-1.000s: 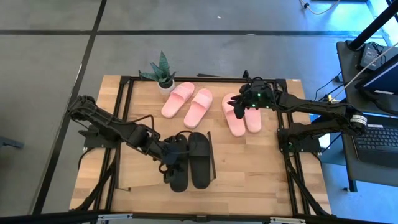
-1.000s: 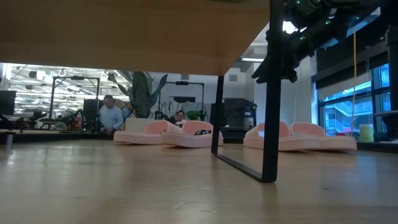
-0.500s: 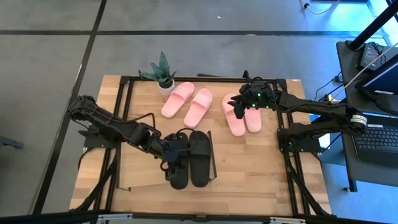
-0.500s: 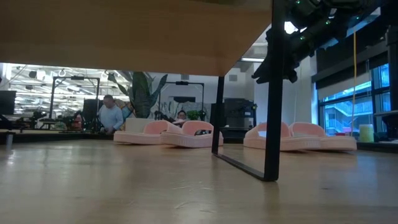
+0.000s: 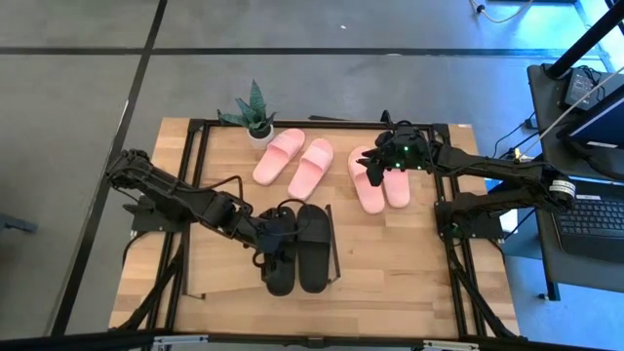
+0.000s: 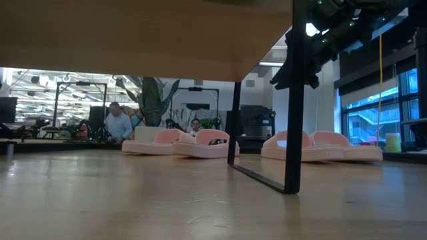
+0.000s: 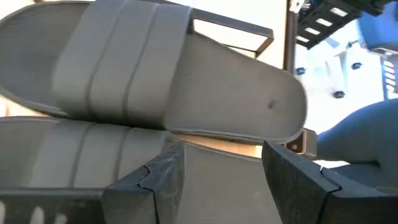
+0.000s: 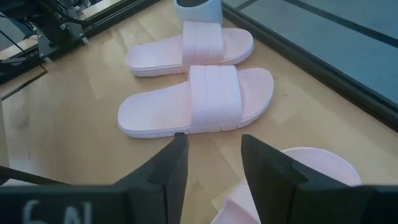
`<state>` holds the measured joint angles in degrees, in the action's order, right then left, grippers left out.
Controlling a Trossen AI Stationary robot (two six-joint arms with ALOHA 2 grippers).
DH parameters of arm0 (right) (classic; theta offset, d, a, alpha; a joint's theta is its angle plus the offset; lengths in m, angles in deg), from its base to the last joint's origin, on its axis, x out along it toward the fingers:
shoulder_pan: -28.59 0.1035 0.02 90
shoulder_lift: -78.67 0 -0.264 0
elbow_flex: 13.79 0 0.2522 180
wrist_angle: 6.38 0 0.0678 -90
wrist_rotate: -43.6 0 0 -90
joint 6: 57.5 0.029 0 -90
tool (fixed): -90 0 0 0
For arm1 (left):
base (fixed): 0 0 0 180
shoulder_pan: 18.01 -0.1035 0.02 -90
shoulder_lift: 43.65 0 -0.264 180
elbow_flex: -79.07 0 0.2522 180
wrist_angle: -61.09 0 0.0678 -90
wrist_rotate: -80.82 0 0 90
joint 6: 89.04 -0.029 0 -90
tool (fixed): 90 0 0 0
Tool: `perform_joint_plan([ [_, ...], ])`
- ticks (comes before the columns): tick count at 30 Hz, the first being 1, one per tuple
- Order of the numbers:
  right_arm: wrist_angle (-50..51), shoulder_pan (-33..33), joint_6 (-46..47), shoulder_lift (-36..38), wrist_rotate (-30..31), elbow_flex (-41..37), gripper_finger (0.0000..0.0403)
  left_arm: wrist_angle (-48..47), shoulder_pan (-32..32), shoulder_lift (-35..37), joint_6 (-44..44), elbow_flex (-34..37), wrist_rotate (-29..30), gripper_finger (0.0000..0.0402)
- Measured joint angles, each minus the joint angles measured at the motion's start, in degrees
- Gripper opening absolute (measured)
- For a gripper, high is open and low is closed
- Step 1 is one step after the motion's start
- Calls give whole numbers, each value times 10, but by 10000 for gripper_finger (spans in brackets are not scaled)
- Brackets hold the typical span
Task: Pick and place slides into the shelf
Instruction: Adjust the shelf
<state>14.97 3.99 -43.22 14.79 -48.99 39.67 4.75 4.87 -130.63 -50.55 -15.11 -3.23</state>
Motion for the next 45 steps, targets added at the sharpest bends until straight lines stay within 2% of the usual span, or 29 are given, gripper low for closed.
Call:
perform_joint_plan([
  [4,0,0,-21,0,0,0,150,10,6,20,-8,-4,-2,200],
  [13,9,0,-73,8,0,0,150,69,15,132,-145,-5,90,200],
  [19,58,-3,-115,24,6,5,150,68,-21,174,-226,-5,114,200],
  [22,125,-4,-116,21,45,26,150,55,-56,190,-253,-5,89,200],
  [25,176,-4,-131,19,87,41,150,54,-105,210,-271,2,36,200],
  [29,175,-6,-117,20,96,49,150,62,-167,251,-282,45,-32,200],
  [33,175,-7,-116,20,102,50,150,62,-202,293,-253,101,-63,200],
  [36,175,-7,-116,20,121,50,150,63,-196,313,-236,126,-116,200],
  [39,171,-8,-116,20,128,50,150,84,-161,316,-208,130,-156,200],
  [43,155,-13,-116,20,128,50,150,95,-99,299,-195,130,-146,200],
  [45,148,-18,-116,20,128,50,150,92,-69,290,-151,130,-131,200],
])
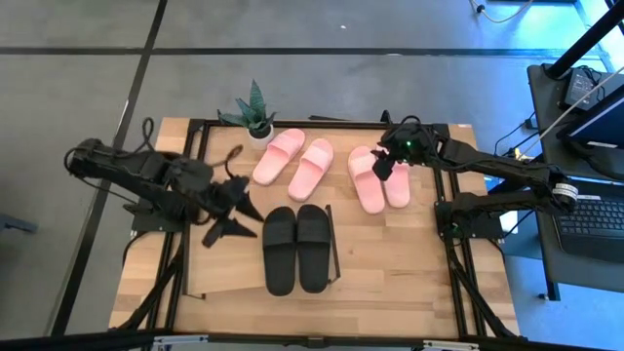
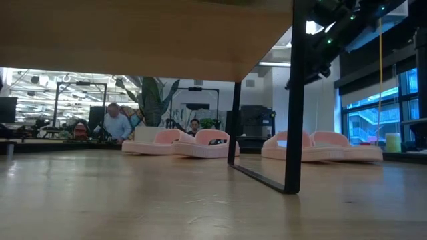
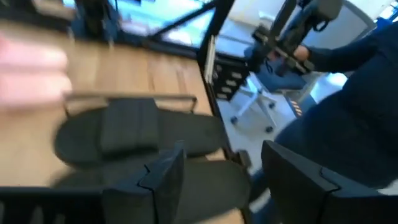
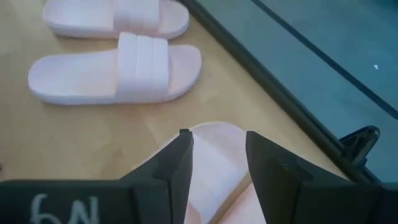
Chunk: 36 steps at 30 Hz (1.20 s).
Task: Pick and place slides into the shelf
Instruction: Adjust the shelf
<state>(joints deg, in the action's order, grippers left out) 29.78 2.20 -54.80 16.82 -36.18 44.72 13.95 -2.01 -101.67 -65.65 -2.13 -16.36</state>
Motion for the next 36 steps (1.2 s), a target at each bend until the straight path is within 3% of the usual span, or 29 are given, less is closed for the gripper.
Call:
perform_joint_plan([
  [10,-57,-28,-4,0,0,0,150,0,156,-77,249,0,68,200],
  [23,-64,-38,16,0,-2,0,150,71,287,-211,493,0,61,200],
  [29,-64,-38,48,-6,6,0,150,59,331,-239,565,0,61,200],
  [36,-64,-38,77,-37,7,0,150,-25,344,-244,605,0,62,200],
])
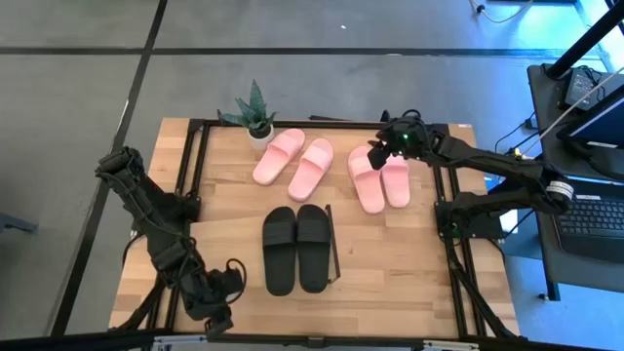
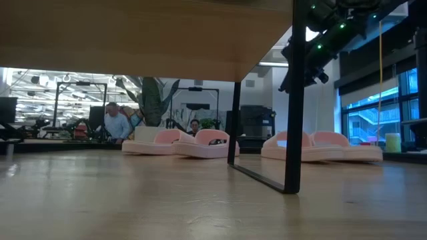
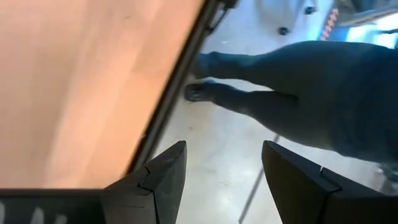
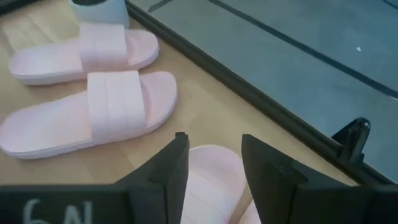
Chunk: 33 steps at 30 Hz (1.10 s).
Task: Pick and place slides into the shelf
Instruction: Adjust the shelf
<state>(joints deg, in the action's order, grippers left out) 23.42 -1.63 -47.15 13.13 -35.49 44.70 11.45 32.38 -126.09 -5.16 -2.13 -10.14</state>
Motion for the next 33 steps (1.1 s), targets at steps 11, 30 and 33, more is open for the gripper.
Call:
perform_joint_plan([
  [11,0,0,-12,-17,2,0,150,-90,-16,0,17,0,11,200],
  [30,0,0,-50,-17,2,0,150,-149,-61,1,15,-1,15,200],
  [33,0,0,-51,-17,2,0,150,-145,-62,1,15,-1,5,200],
])
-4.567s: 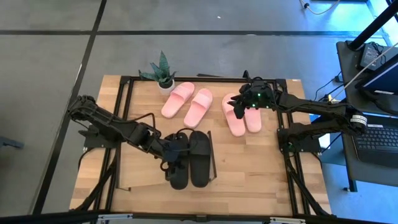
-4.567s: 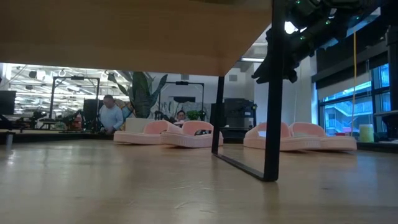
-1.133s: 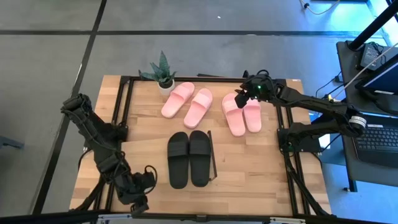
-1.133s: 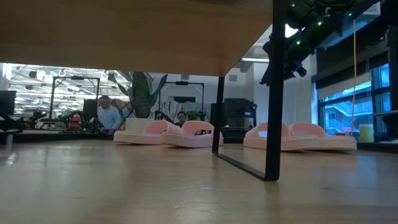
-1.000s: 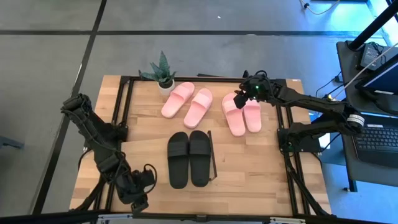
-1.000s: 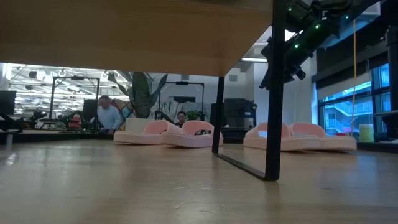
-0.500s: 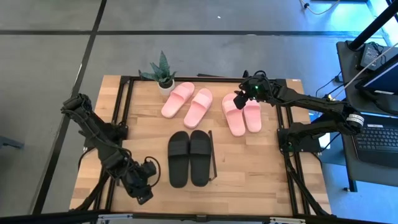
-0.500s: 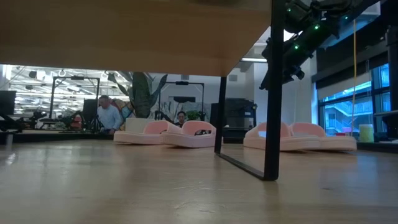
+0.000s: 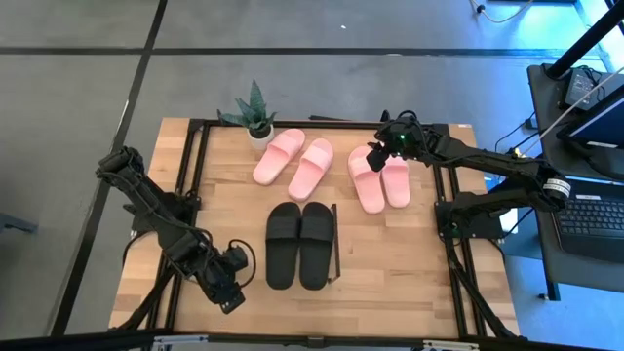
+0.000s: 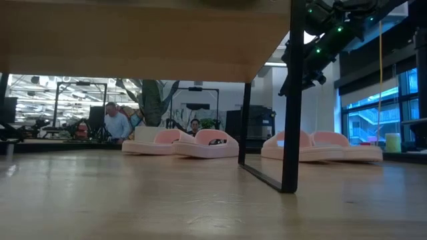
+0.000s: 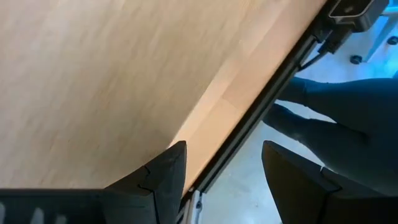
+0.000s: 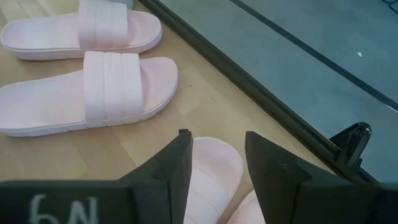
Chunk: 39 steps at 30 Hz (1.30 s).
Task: Pick and place slides into the shelf
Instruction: Adjust the shelf, then put the pink slide under the shelf
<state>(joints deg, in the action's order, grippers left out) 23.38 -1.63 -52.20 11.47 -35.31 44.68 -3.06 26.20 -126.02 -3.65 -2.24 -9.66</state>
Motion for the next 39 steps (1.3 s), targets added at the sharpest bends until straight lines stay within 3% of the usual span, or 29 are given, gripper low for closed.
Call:
perform_joint_plan([
  [5,0,0,0,0,0,0,150,10,11,2,-15,-54,3,200],
  [8,0,0,0,1,0,0,150,9,27,15,-41,-108,44,200],
  [13,0,0,-2,3,-1,0,150,-11,40,49,-119,-173,194,200],
  [19,49,0,-56,11,-6,7,150,-28,30,103,-272,-181,369,200],
  [23,144,0,-75,14,-6,38,150,-50,3,132,-329,-181,432,200],
  [31,291,0,-97,14,-6,79,150,-67,-107,187,-436,-179,415,200],
  [39,335,0,-135,14,-6,79,150,23,-231,280,-551,-79,302,200],
])
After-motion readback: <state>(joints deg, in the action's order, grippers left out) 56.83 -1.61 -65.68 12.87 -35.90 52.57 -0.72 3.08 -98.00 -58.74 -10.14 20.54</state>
